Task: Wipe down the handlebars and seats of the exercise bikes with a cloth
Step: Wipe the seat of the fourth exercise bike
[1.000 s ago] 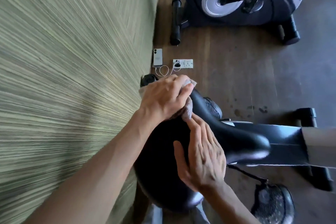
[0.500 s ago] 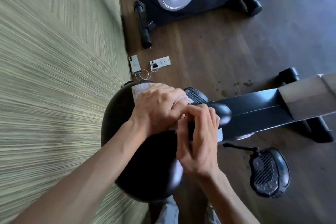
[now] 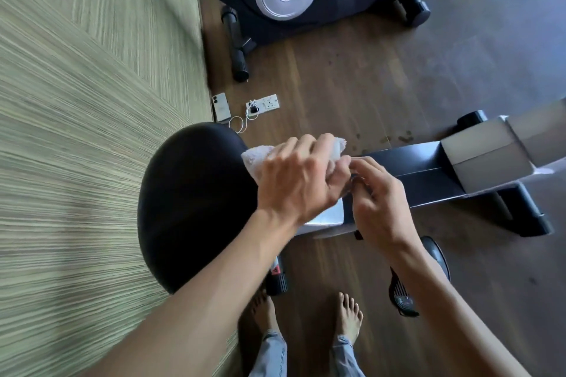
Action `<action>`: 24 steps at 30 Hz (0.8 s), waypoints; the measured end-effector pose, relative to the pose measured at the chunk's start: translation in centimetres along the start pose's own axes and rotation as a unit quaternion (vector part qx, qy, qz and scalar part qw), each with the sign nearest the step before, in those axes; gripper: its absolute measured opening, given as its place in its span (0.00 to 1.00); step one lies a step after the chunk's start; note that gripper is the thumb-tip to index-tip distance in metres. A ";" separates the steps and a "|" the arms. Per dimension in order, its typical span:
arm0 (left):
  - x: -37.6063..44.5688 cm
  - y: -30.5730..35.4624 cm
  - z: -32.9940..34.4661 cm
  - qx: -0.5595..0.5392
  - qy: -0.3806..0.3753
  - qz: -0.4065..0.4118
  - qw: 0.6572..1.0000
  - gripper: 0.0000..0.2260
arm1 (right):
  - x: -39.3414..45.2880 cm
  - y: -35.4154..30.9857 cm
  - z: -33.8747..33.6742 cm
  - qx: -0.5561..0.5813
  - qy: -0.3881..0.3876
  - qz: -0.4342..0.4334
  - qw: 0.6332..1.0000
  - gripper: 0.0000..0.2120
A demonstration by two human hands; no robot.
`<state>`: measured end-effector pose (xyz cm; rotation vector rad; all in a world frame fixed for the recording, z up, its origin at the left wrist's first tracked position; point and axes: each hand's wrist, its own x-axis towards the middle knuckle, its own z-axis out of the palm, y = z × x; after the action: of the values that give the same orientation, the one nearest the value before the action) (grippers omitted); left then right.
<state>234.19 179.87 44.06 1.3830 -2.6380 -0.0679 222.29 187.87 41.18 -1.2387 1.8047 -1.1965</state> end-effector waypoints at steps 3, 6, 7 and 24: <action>-1.7 0.1 1.1 0.012 0.062 0.017 0.998 0.22 | 0.3 -0.6 -0.1 -0.037 -0.003 0.002 0.999 0.21; -4.0 -1.3 1.5 0.033 0.093 0.022 0.995 0.26 | 0.5 -1.6 0.7 -0.088 0.001 -0.045 0.995 0.23; -4.8 -1.8 1.4 0.041 0.084 0.008 0.996 0.28 | 0.6 -2.0 1.1 -0.094 0.000 -0.061 0.994 0.21; -13.3 -6.0 -0.8 -0.003 0.086 -0.186 0.979 0.32 | 2.9 -6.5 8.1 -0.251 -0.186 -0.178 0.933 0.25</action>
<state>246.62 187.36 42.52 1.7751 -2.2101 0.0000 230.53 181.60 44.07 -2.0029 1.6854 -0.6095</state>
